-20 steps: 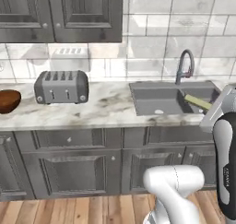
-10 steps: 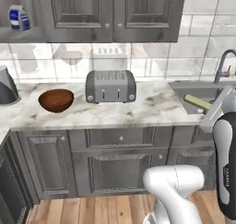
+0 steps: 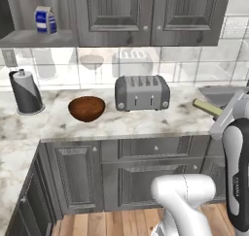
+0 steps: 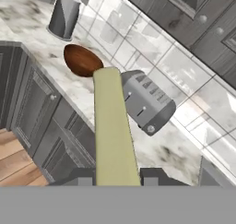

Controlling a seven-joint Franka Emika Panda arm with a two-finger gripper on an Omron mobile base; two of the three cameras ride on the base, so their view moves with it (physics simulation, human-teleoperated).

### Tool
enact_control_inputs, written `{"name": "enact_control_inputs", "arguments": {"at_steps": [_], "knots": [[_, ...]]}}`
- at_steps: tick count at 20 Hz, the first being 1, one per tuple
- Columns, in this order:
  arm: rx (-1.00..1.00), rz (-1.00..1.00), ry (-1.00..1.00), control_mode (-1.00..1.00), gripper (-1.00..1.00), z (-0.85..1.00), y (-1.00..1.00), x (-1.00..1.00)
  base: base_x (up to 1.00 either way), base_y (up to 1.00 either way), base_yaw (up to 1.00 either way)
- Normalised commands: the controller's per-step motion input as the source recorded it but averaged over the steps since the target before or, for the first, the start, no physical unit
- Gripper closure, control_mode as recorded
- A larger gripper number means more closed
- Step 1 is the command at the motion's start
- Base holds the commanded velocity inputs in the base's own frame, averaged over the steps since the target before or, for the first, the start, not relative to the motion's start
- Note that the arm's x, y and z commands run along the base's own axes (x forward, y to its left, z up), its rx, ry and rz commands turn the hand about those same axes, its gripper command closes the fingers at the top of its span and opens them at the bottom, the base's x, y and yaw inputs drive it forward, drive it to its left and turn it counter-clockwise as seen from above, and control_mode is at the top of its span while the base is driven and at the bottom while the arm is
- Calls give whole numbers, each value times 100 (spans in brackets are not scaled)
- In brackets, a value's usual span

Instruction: Pick the egg and butter from the fridge and place them by the bowl for mixing.

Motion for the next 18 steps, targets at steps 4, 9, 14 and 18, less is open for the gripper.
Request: {"name": "enact_control_inputs", "arguments": {"at_steps": [4, 9, 14, 18], "knots": [[0, 0, 0, 100, 100, 0, 0, 0, 73, 57, -3], [0, 0, 0, 100, 100, 0, 0, 0, 65, 85, 0], [0, 0, 0, 100, 100, 0, 0, 0, 13, 80, 5], [0, 0, 0, 100, 100, 0, 0, 0, 19, 61, 1]]}}
